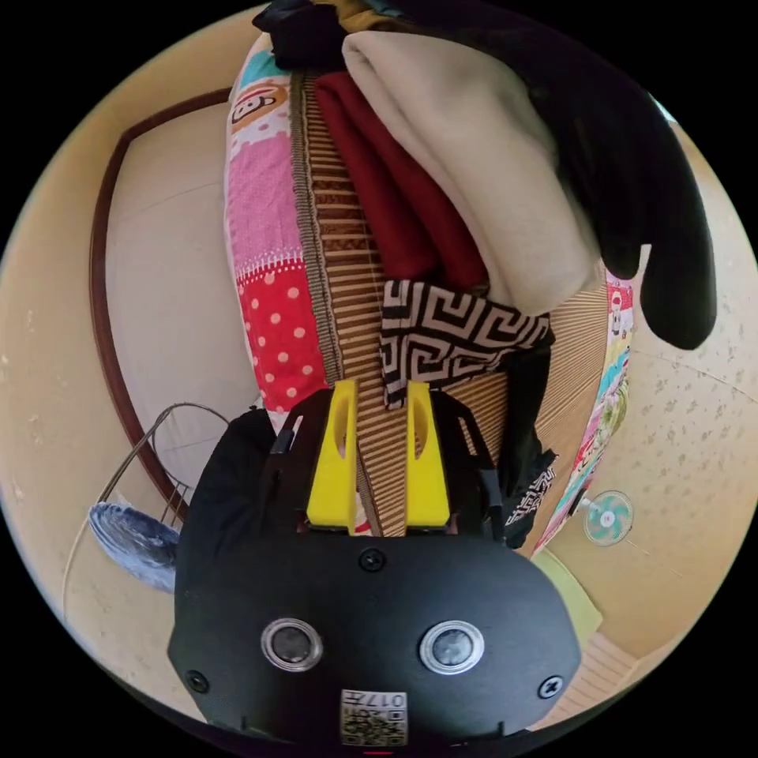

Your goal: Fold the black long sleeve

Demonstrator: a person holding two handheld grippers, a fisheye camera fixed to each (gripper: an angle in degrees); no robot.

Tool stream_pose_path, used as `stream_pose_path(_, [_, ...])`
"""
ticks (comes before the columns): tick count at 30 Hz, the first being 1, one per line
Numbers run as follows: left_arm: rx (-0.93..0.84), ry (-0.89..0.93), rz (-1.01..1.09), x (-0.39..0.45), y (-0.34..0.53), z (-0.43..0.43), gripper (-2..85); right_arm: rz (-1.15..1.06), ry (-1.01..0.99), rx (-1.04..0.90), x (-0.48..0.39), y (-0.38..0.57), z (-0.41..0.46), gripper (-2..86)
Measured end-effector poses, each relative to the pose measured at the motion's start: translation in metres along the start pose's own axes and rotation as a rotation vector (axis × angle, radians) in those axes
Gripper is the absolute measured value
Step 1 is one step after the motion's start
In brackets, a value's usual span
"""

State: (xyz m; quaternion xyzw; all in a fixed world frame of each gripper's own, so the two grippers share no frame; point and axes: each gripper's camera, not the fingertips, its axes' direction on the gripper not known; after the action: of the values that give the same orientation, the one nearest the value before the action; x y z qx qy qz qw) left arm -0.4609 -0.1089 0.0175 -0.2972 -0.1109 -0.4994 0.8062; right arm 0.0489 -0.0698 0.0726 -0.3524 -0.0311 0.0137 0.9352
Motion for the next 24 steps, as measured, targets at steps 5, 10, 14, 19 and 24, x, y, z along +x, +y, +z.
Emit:
stream_pose_path(5, [-0.073,0.095,0.103,-0.033,0.005,0.003,0.8,-0.039,0.121,0.193,-0.019,0.005,-0.040,2.4])
stream_pose_path(10, [-0.039,0.210,0.157,-0.084,0.018,-0.042,-0.2,-0.566,0.139,0.362,-0.128,0.019,-0.071,6.5])
stream_pose_path(14, [0.018,0.308,0.253,-0.102,0.035,-0.103,-0.5,-0.973,0.075,0.417,-0.229,0.052,-0.066,9.8])
stream_pose_path(19, [0.071,0.356,0.350,-0.099,0.054,-0.160,-0.5,-1.465,-0.116,0.463,-0.376,0.124,-0.055,13.3])
stream_pose_path(24, [0.152,0.367,0.449,-0.086,0.071,-0.201,0.4,-1.563,-0.061,0.447,-0.433,0.149,-0.054,3.3])
